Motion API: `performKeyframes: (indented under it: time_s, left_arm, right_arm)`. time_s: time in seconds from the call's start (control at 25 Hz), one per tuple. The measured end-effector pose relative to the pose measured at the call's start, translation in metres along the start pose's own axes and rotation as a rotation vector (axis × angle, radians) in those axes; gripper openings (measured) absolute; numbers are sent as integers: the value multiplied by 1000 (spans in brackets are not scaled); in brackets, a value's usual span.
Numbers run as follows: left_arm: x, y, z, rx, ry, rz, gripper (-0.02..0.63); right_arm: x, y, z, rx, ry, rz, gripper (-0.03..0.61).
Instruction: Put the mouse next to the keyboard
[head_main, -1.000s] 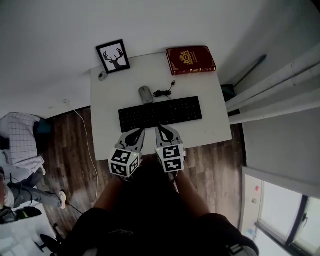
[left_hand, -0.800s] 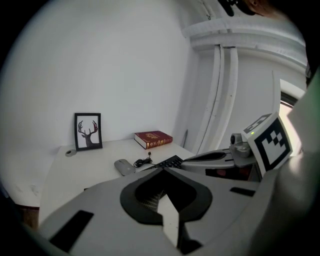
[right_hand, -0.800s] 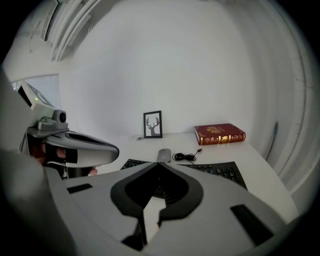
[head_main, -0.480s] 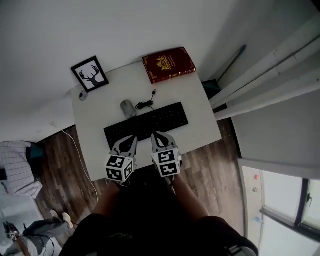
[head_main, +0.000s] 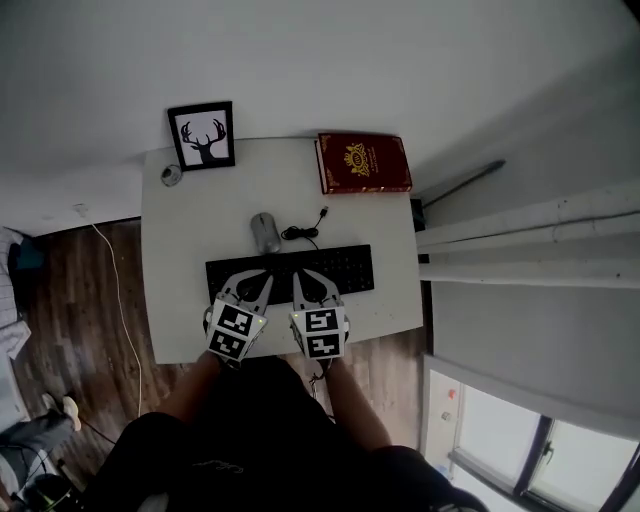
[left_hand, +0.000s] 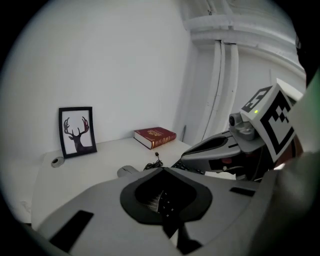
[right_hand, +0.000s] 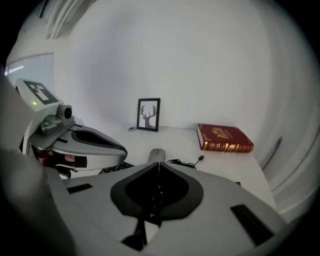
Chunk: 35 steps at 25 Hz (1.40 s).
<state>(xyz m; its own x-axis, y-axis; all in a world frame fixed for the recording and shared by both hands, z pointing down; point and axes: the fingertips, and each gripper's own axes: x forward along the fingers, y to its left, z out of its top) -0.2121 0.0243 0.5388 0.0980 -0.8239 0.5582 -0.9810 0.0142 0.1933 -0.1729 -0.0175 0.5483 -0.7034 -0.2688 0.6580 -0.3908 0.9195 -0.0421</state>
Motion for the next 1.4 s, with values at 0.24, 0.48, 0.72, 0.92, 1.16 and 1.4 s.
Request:
performKeyframes:
  time_s: [0.24,0.48,0.72,0.92,1.16,1.4]
  left_arm:
    - [6,26,-7,-41,11,-7,0]
    - [17,52,-9,-66,6,-25,0]
    - [17,73,-10,-72,7,-19,0]
    - [16,96,-17,-89,19,-3,0]
    - [18,117,-21,-128,15,13,0]
    - [26,124,-26,-187,4,0,0]
  right_arm:
    - [33,7,7,-70,91,26,21]
    - [69,17,14,-116,173,68,23]
    - [112,18,20,-82,258,87,192]
    - [144,18,17,-100,340,72,216]
    - [165,15,3,-81,441,52,265]
    - [182,17,-12,-92,524,50,285]
